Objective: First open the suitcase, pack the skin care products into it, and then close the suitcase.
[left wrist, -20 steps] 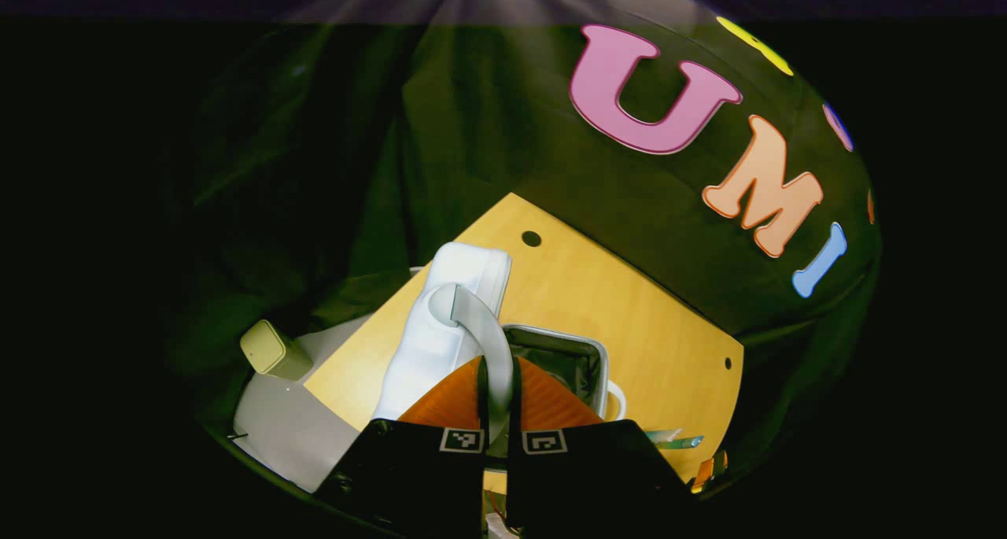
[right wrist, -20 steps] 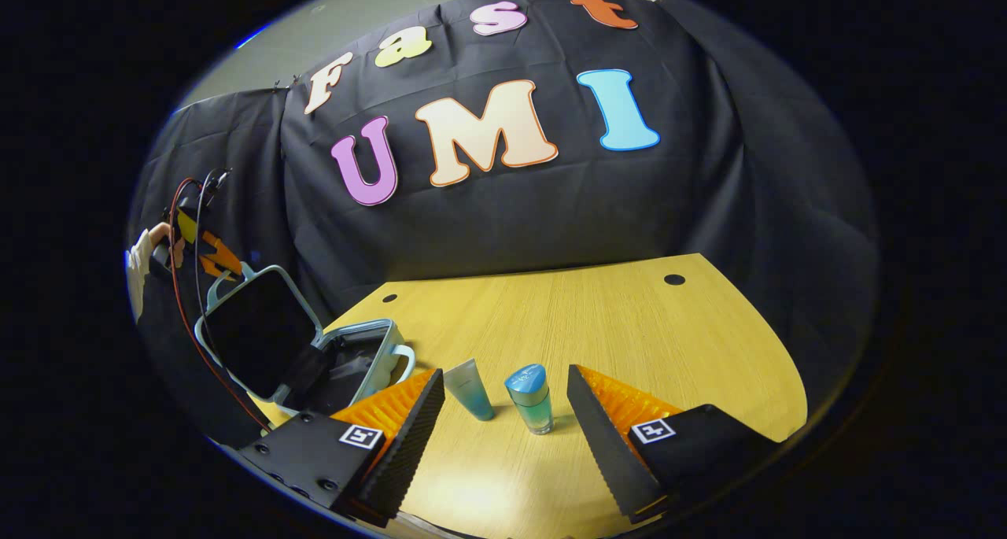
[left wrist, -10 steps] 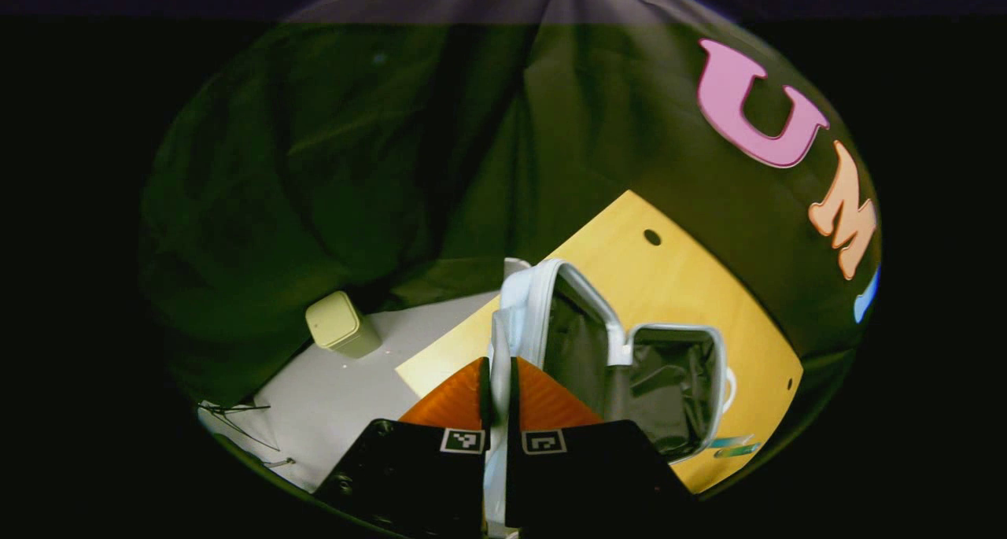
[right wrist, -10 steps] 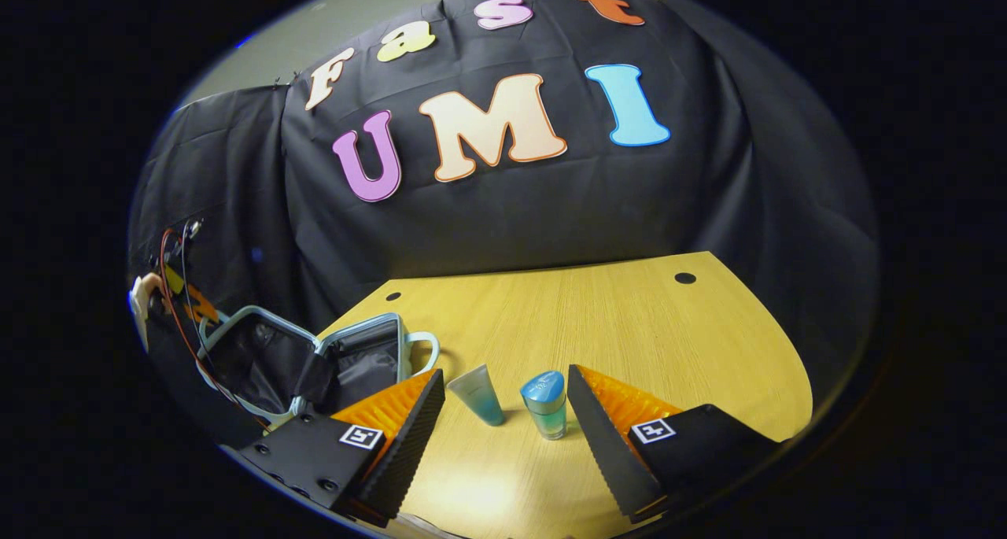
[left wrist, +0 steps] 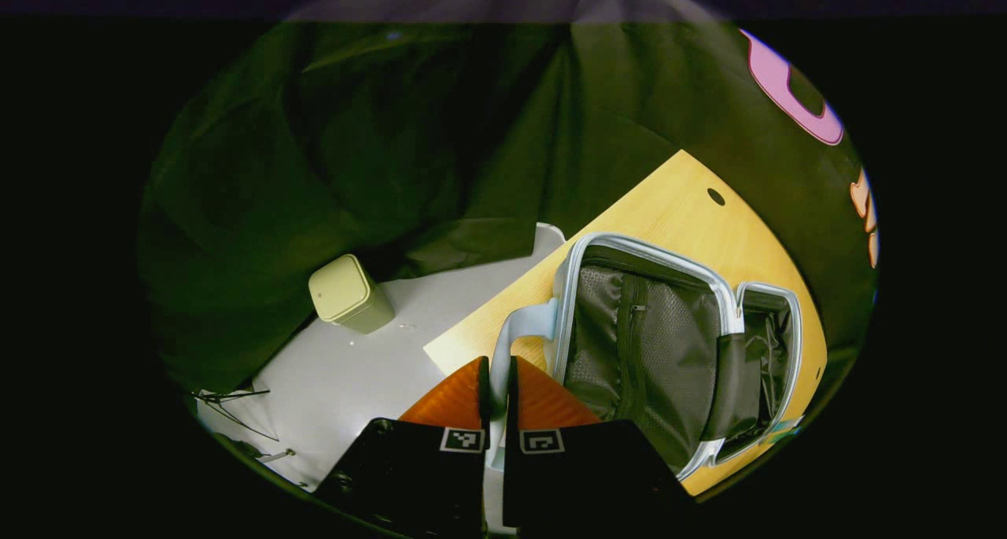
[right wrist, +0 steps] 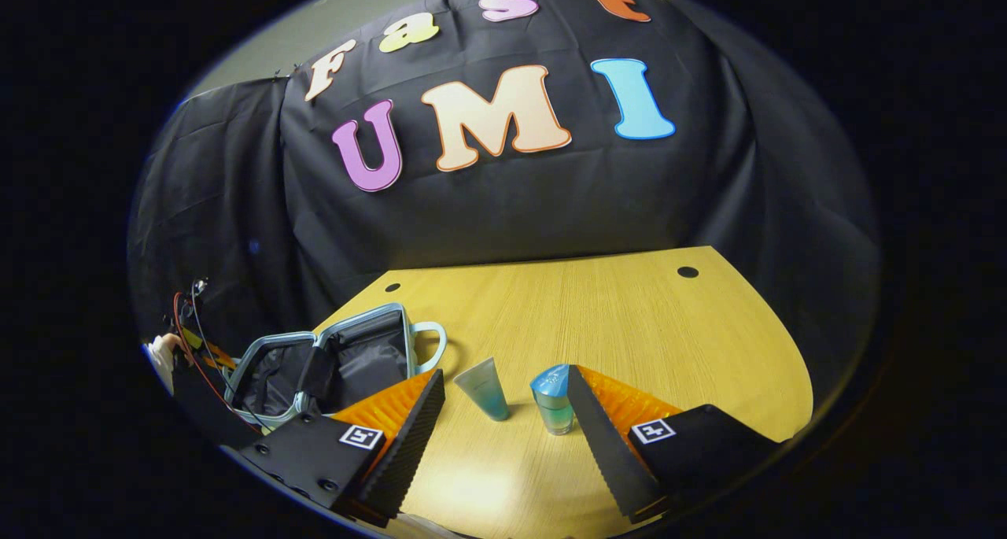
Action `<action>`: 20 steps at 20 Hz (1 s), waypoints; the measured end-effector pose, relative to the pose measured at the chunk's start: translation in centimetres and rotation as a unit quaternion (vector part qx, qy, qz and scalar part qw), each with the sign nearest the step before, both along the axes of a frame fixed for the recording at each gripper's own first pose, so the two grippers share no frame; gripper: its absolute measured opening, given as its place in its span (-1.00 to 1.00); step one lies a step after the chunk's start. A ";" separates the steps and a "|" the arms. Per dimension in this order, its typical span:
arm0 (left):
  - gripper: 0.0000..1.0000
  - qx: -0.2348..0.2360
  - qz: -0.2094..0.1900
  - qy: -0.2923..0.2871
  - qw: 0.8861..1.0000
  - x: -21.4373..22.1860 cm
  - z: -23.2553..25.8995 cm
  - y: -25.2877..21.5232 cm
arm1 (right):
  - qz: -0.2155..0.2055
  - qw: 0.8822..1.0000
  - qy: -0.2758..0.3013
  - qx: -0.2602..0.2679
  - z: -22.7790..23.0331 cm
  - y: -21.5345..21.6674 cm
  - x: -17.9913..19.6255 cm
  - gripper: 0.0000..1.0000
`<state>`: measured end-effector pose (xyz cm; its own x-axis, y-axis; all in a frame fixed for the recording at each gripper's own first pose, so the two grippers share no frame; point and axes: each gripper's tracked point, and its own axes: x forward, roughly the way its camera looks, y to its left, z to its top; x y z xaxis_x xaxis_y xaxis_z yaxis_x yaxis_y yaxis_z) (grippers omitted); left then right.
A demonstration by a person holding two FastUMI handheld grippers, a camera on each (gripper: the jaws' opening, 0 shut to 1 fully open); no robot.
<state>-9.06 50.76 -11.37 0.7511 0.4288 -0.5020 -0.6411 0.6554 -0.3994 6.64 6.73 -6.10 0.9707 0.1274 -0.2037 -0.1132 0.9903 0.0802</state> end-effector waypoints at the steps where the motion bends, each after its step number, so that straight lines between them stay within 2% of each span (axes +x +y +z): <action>1: -0.94 0.012 0.003 0.012 1.000 0.0 -0.5 0.7 | 0.000 1.000 0.002 0.000 -0.1 0.1 0.0 0.90; 2: -0.79 0.023 0.005 0.021 0.999 -0.3 -0.7 1.1 | 0.001 1.000 0.002 -0.001 -0.3 0.2 -0.1 0.90; 3: -0.70 0.029 0.003 0.019 0.999 -0.4 -0.5 0.9 | 0.002 1.000 0.003 0.000 -0.4 0.3 -0.1 0.97; 5: -0.49 0.040 0.000 0.013 0.999 -0.5 0.8 0.2 | 0.005 1.000 0.003 0.001 -0.7 0.4 -0.6 0.97; 6: -0.12 0.053 0.002 0.014 0.998 -0.6 1.6 -0.2 | 0.006 1.000 0.003 0.001 -0.7 0.4 -0.6 0.90; 7: 0.25 0.065 0.008 0.019 0.998 -0.7 1.9 -0.5 | 0.007 1.000 0.004 0.000 -0.9 0.2 -0.6 0.97; 9: 1.00 0.101 0.034 0.041 0.993 -1.9 3.1 -1.4 | 0.009 1.000 0.006 -0.003 -1.0 -0.4 -0.6 0.97; 10: 0.89 0.125 0.048 0.047 0.990 -2.3 3.8 -1.8 | 0.011 1.000 0.007 -0.002 -1.1 -0.7 -0.7 0.97; 12: 0.91 0.161 0.045 0.041 0.985 -2.2 5.8 -4.7 | 0.016 1.000 0.011 0.001 -1.2 -1.4 -0.9 0.97; 13: 0.91 0.175 0.035 0.033 0.983 -2.1 6.6 -6.8 | 0.019 1.000 0.013 0.002 -1.2 -1.8 -0.9 0.90; 15: 0.93 0.191 -0.001 0.013 0.982 -1.4 7.9 -11.6 | 0.027 0.999 0.019 0.002 -1.4 -2.7 -1.2 0.97; 16: 0.83 0.190 -0.028 0.006 0.981 -0.8 8.1 -15.2 | 0.032 0.999 0.024 0.000 -1.7 -3.2 -1.4 0.97; 17: 0.93 0.190 -0.051 0.002 0.980 -0.4 8.5 -18.0 | 0.037 0.999 0.029 -0.002 -1.8 -3.8 -1.6 0.97; 19: 0.93 0.197 -0.098 0.005 0.976 0.1 9.0 -24.5 | 0.050 0.998 0.039 -0.006 -2.3 -5.0 -2.1 0.90; 20: 0.94 0.201 -0.117 0.010 0.972 0.4 9.0 -27.6 | 0.056 0.997 0.046 -0.009 -2.7 -5.7 -2.5 0.97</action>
